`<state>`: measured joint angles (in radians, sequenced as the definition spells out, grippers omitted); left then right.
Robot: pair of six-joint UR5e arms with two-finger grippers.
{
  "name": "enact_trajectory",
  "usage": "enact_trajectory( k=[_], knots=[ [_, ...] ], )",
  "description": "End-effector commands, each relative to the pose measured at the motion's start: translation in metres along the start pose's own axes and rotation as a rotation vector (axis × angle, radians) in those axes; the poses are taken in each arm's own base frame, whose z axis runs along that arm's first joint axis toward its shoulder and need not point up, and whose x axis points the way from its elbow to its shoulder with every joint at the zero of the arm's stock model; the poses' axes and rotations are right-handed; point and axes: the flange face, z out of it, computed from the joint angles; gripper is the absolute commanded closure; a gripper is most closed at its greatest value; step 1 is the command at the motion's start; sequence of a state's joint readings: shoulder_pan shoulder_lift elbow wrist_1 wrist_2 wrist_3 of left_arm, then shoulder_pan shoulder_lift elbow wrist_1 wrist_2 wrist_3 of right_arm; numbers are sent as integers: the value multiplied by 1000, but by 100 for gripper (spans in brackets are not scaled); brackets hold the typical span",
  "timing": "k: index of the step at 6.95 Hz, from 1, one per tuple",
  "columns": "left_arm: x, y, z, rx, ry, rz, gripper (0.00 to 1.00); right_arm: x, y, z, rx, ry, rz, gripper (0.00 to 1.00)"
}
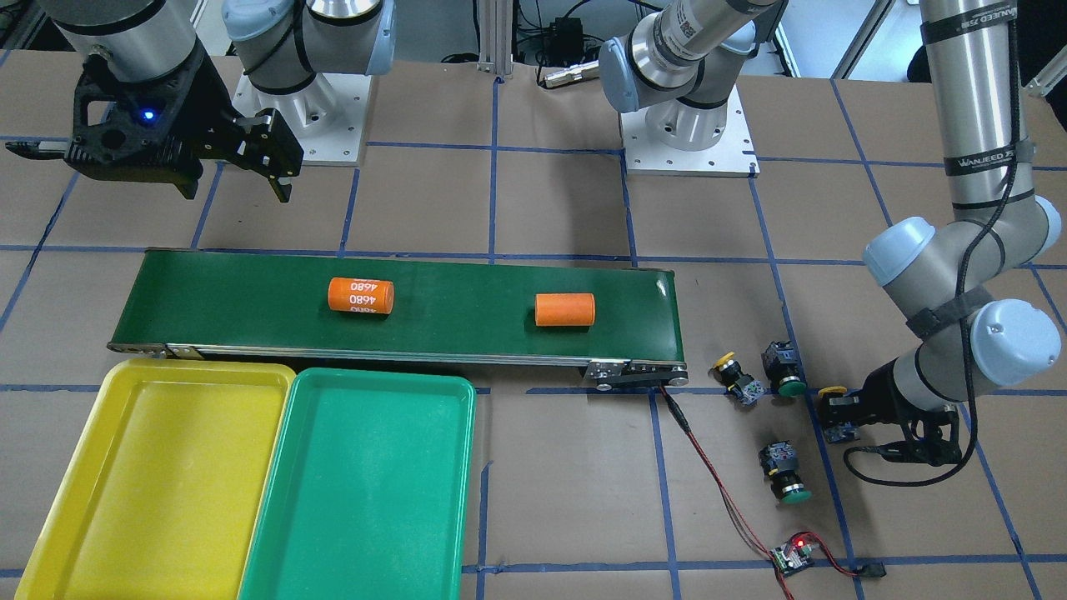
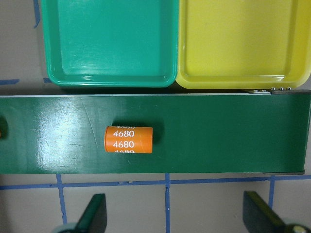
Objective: Sort buttons by color to trays
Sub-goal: 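Carry the yellow-capped button with the left gripper onto the conveyor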
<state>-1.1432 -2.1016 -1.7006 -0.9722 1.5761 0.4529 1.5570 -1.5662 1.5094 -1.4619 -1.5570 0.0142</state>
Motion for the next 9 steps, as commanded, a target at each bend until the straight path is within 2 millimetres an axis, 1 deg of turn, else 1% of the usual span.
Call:
enact_trajectory(
  k=[1,2,3,4,5,6,7,8,9],
  knots=[
    [6,1,-32,9,-8,7,100,0,0,0,0,2,0,0],
    [22,9,-71,8,-3,16,100,0,0,0,0,2,0,0],
    [67,19,-111,21,8,65,100,0,0,0,0,2,1,0],
    [121,35,-140,37,2,68,100,0,0,0,0,2,0,0],
    [189,49,-156,39,-2,83,100,-1,0,0,0,0,0,0],
    [246,68,-144,16,20,124,100,0,0,0,0,0,0,0],
    [275,82,-125,-12,10,116,100,0,0,0,0,0,0,0],
    [284,88,-109,-46,19,126,100,0,0,0,0,2,0,0],
    [282,99,-96,-75,19,151,100,-1,0,0,0,2,-2,0]
  ],
)
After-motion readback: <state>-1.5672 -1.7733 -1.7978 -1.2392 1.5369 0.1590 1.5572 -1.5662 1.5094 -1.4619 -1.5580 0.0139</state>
